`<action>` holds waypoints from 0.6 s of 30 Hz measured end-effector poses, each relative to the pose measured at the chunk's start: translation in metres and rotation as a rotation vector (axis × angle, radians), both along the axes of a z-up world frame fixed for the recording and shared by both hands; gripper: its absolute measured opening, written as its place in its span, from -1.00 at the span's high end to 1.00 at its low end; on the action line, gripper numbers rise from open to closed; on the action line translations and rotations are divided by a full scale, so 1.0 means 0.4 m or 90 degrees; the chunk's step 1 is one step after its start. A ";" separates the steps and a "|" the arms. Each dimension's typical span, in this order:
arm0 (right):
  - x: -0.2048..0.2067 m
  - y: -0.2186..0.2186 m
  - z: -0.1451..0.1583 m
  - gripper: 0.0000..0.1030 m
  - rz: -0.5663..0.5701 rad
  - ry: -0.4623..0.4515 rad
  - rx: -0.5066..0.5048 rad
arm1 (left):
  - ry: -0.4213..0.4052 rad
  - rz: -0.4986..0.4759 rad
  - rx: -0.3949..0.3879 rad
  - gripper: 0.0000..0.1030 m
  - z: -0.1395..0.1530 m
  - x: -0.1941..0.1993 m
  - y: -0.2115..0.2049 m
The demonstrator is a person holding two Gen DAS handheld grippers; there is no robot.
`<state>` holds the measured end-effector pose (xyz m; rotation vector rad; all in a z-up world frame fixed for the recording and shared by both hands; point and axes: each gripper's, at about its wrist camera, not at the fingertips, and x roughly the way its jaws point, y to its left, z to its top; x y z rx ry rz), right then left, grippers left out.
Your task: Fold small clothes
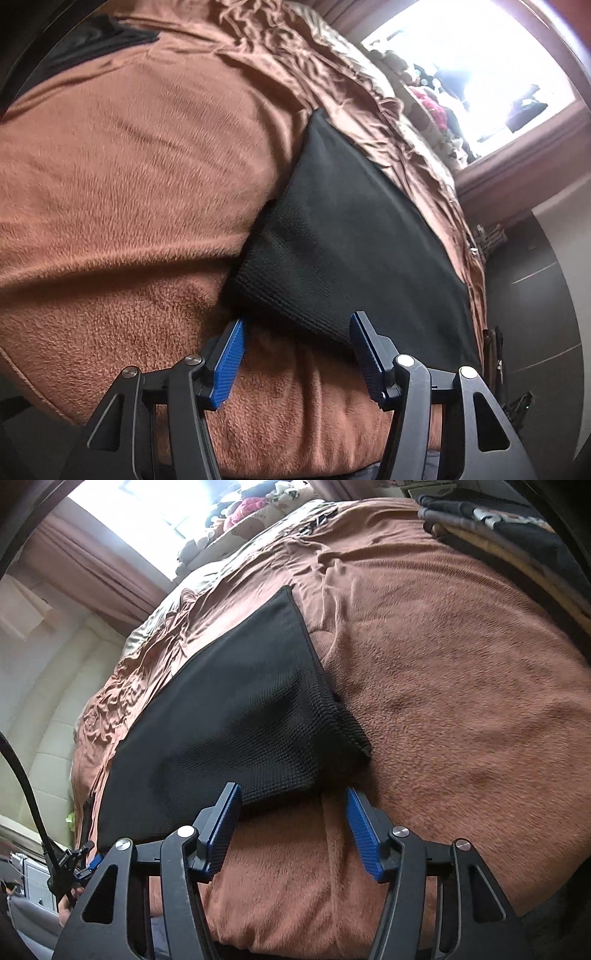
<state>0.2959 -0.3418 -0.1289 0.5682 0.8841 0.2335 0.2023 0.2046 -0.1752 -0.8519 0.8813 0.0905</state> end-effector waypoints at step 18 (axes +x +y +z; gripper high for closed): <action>-0.002 -0.001 -0.010 0.29 -0.028 -0.043 0.048 | -0.093 0.045 -0.044 -0.14 0.030 -0.018 0.035</action>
